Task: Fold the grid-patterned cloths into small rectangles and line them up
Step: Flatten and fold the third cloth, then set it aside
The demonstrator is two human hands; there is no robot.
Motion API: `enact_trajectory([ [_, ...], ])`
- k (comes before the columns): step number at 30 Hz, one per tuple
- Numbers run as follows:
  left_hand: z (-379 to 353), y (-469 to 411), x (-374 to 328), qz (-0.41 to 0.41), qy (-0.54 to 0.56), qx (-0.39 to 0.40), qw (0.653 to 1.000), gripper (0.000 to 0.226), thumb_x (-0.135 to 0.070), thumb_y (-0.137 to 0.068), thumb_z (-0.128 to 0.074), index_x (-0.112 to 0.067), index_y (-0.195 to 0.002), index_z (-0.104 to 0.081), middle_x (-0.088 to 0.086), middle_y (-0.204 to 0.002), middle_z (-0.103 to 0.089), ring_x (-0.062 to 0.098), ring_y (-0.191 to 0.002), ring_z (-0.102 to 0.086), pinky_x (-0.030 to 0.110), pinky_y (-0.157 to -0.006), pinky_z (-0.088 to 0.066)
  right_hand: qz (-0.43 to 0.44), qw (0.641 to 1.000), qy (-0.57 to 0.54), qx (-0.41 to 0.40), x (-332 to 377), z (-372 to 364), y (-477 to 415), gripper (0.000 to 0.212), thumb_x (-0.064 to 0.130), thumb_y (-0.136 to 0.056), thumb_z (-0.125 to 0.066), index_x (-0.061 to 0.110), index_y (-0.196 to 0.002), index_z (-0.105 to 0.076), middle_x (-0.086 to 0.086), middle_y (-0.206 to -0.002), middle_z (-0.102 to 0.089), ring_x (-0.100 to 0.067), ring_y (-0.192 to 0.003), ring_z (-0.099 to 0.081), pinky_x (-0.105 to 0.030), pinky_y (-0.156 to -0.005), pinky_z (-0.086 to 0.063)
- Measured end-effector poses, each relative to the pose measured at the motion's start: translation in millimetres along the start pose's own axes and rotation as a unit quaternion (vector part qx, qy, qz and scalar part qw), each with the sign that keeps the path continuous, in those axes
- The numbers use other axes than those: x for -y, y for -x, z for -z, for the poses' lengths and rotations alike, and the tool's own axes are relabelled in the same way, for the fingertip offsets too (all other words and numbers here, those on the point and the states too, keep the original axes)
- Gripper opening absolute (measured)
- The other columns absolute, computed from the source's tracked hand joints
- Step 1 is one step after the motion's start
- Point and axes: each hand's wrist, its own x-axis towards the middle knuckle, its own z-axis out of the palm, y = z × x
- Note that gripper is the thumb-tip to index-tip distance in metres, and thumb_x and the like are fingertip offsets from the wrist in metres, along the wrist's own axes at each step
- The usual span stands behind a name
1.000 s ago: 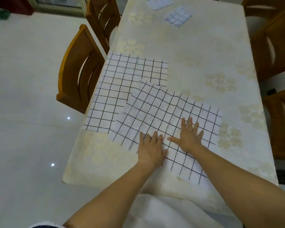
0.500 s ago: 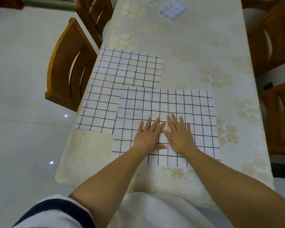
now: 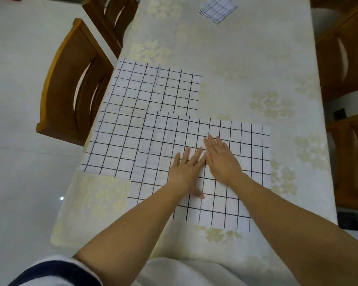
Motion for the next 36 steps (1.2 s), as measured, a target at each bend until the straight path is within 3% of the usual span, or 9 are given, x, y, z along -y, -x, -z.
enact_trajectory([
  [6,3,-3,-9,0.028,-0.059,0.042,0.997,0.156,-0.075,-0.06,-0.08,-0.027,-0.145,0.043,0.0,-0.149,0.053,0.035,-0.14,0.041,0.06,-0.118,0.017,-0.032,0.997,0.053,0.044,-41,22,-32,0.071,0.066,-0.097,0.0,0.031,-0.156,0.015,0.014,-0.164,0.017,-0.029,-0.153,0.01,-0.055,-0.122,-0.004],
  [13,7,-8,-11,0.044,-0.074,0.078,0.993,0.164,-0.072,-0.055,-0.084,-0.025,-0.14,0.048,0.004,-0.142,0.059,0.038,-0.13,0.049,0.063,-0.114,0.021,-0.083,0.989,0.047,0.116,-33,43,-48,0.076,0.067,-0.098,-0.016,0.031,-0.155,0.018,0.009,-0.162,0.025,-0.037,-0.15,0.018,-0.062,-0.119,0.004],
  [16,10,-3,-5,0.013,-0.068,0.045,0.997,0.154,-0.077,-0.06,-0.077,-0.025,-0.148,0.038,0.002,-0.153,0.047,0.036,-0.143,0.037,0.06,-0.119,0.014,-0.102,0.993,-0.026,0.054,-12,47,-28,0.077,0.068,-0.097,-0.016,0.03,-0.157,0.014,0.005,-0.164,0.02,-0.032,-0.151,0.017,-0.058,-0.121,0.006],
  [20,16,7,0,-0.02,-0.035,-0.076,0.996,0.142,-0.082,-0.066,-0.068,-0.019,-0.158,0.019,0.003,-0.164,0.029,0.035,-0.151,0.025,0.056,-0.123,0.009,-0.096,0.992,-0.049,-0.058,27,14,37,0.07,0.061,-0.099,0.002,0.025,-0.159,0.007,0.001,-0.166,0.011,-0.025,-0.152,0.014,-0.051,-0.123,0.001],
  [24,0,12,4,0.002,-0.057,0.009,0.998,0.15,-0.08,-0.059,-0.075,-0.028,-0.153,0.029,0.001,-0.161,0.036,0.042,-0.147,0.029,0.069,-0.117,0.004,-0.149,0.988,-0.022,-0.013,39,-38,93,0.071,0.062,-0.1,-0.003,0.023,-0.158,0.01,0.001,-0.165,0.017,-0.027,-0.151,0.018,-0.055,-0.123,-0.001],
  [30,5,15,10,-0.007,-0.058,0.043,0.997,0.151,-0.083,-0.057,-0.073,-0.032,-0.15,0.034,-0.001,-0.159,0.04,0.044,-0.145,0.031,0.074,-0.114,0.003,-0.221,0.975,-0.019,0.035,-12,-40,119,0.075,0.074,-0.093,0.003,0.033,-0.151,0.027,0.011,-0.159,0.033,-0.03,-0.15,0.022,-0.056,-0.121,0.006],
  [33,9,13,9,-0.018,-0.039,0.033,0.999,0.145,-0.086,-0.059,-0.069,-0.034,-0.153,0.028,-0.002,-0.163,0.032,0.046,-0.149,0.022,0.074,-0.115,0.0,-0.312,0.945,-0.093,0.042,-41,-29,124,0.086,0.076,-0.093,-0.015,0.027,-0.156,0.018,0.0,-0.162,0.026,-0.032,-0.151,0.016,-0.052,-0.122,0.002],
  [36,14,10,10,-0.027,0.011,-0.036,0.999,0.132,-0.08,-0.068,-0.069,-0.034,-0.157,0.016,-0.006,-0.167,0.019,0.048,-0.151,0.003,0.066,-0.12,-0.003,-0.421,0.881,-0.209,-0.053,-64,-18,129,0.097,0.064,-0.09,-0.055,0.008,-0.157,-0.013,-0.018,-0.164,-0.011,-0.034,-0.151,-0.01,-0.046,-0.122,-0.014],
])
